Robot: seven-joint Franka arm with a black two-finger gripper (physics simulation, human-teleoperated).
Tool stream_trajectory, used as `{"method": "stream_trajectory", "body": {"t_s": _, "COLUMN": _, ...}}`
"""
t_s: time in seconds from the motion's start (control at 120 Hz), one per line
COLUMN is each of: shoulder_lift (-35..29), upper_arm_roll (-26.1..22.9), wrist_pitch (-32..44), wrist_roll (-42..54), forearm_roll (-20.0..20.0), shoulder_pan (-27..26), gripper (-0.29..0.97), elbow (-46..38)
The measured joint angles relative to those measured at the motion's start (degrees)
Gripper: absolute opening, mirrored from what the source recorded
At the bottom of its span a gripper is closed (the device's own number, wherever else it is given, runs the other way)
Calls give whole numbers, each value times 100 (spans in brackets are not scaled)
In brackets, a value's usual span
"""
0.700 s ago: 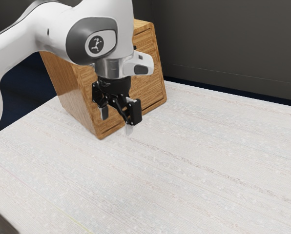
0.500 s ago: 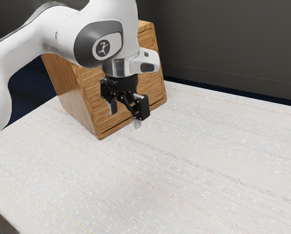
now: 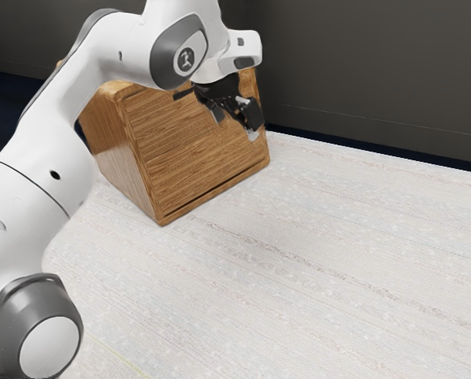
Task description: Pull the drawer handle with one arm to open the drawer
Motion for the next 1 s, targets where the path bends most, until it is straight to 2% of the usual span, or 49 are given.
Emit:
{"method": "stream_trajectory", "body": {"t_s": 0.25, "shoulder_lift": -106, "upper_arm_roll": -23, "wrist_pitch": 475, "wrist_roll": 784, "forearm_roll": 44, "shoulder_pan": 290, "gripper": 68, "elbow": 103}}
{"method": "stream_trajectory", "body": {"t_s": 0.583, "shoulder_lift": 19, "upper_arm_roll": -20, "wrist_pitch": 1048, "wrist_roll": 1525, "forearm_roll": 504, "shoulder_pan": 468, "gripper": 68, "elbow": 89}}
{"method": "stream_trajectory", "body": {"t_s": 1.0, "shoulder_lift": 34, "upper_arm_roll": -20, "wrist_pitch": 1090, "wrist_roll": 2145, "forearm_roll": 1069, "shoulder_pan": 466, "gripper": 68, "elbow": 37}}
